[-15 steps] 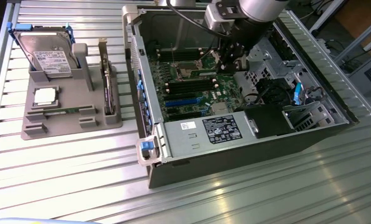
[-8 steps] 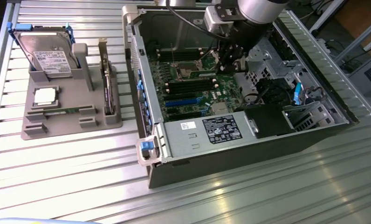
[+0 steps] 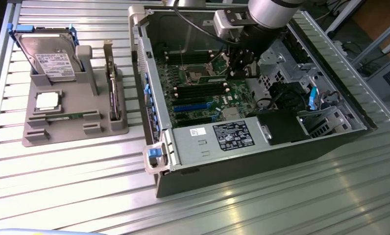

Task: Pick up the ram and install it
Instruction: 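Insert the ram into the slot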

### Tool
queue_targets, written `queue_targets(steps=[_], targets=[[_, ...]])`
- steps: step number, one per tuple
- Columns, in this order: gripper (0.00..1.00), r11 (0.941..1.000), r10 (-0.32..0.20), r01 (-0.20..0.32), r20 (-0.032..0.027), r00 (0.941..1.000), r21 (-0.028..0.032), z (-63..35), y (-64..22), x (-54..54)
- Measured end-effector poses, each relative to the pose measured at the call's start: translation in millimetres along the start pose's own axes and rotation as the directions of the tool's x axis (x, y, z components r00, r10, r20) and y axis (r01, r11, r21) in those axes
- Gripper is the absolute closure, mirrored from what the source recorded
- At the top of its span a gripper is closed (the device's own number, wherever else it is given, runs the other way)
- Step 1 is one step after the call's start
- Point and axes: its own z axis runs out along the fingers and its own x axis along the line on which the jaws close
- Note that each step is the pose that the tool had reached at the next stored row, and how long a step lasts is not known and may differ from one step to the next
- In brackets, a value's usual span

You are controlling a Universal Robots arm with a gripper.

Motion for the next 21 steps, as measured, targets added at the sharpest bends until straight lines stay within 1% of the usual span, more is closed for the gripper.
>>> queue_targets(steps=[16, 21], targets=[[0.88, 1.0000, 0.000, 0.000, -0.0001, 1.0000, 0.0000, 8.3, 1.4, 0.9], [0.88, 1.0000, 0.000, 0.000, -0.0001, 1.0000, 0.0000, 12.7, 1.5, 1.4]])
